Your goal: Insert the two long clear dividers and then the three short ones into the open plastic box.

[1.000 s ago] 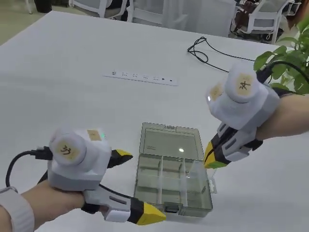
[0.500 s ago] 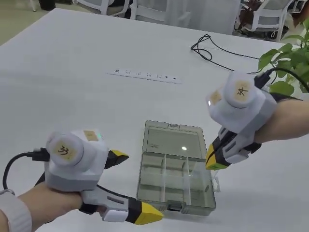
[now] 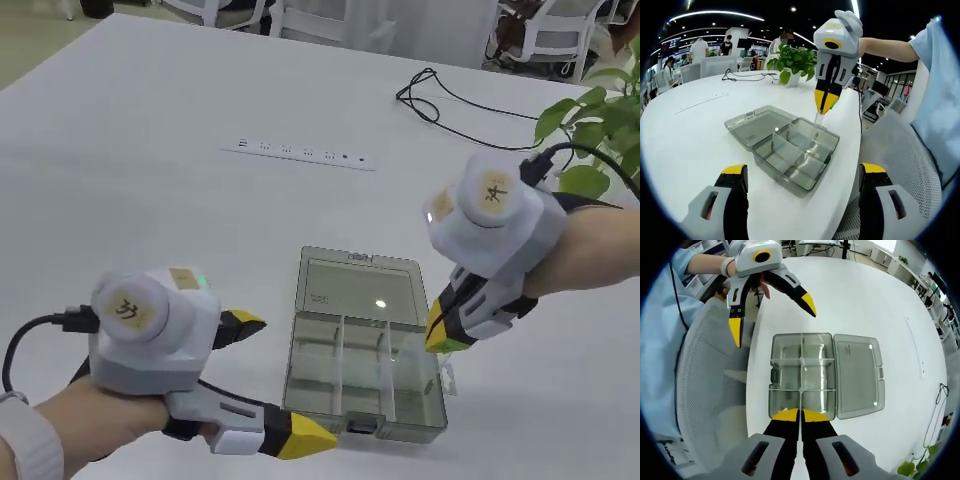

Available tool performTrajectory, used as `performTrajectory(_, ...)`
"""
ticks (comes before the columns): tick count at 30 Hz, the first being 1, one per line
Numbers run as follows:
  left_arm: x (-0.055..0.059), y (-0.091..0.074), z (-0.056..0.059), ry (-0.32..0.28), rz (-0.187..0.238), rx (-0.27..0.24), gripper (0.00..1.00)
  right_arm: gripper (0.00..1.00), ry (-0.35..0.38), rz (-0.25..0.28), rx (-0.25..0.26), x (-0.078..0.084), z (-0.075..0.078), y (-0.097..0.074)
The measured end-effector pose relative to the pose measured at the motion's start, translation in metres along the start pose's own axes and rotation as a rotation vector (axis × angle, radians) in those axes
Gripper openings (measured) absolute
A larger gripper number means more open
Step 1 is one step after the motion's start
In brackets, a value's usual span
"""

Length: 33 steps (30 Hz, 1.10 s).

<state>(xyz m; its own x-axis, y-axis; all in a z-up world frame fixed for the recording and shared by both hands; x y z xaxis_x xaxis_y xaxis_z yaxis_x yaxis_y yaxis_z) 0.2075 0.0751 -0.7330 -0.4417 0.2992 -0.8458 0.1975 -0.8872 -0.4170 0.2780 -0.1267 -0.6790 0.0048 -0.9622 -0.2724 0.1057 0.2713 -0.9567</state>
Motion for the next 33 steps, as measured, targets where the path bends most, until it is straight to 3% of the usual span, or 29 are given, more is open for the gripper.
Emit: performTrajectory(33, 0.002, -0.005, -0.003, 0.000, 0.010, -0.010, 0.94, 0.02, -0.016, -0.055, -0.024, 0.003, -0.004, 0.039)
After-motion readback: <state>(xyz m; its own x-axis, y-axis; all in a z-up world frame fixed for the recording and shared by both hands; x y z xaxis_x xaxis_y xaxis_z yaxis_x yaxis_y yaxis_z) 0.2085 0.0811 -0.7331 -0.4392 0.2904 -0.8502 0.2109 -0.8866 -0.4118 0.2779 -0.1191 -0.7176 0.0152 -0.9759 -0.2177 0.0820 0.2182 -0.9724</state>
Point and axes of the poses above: the centre of the closed fingertips' face, and the gripper's own axes: y roughly forward along the fingers, z roughly to its right, x roughly out of its underside, the point moved 9 cm from there along -y, roughly backward along the fingers, and after that the axes turned 11 degrees about x, right-handed, at the moved point
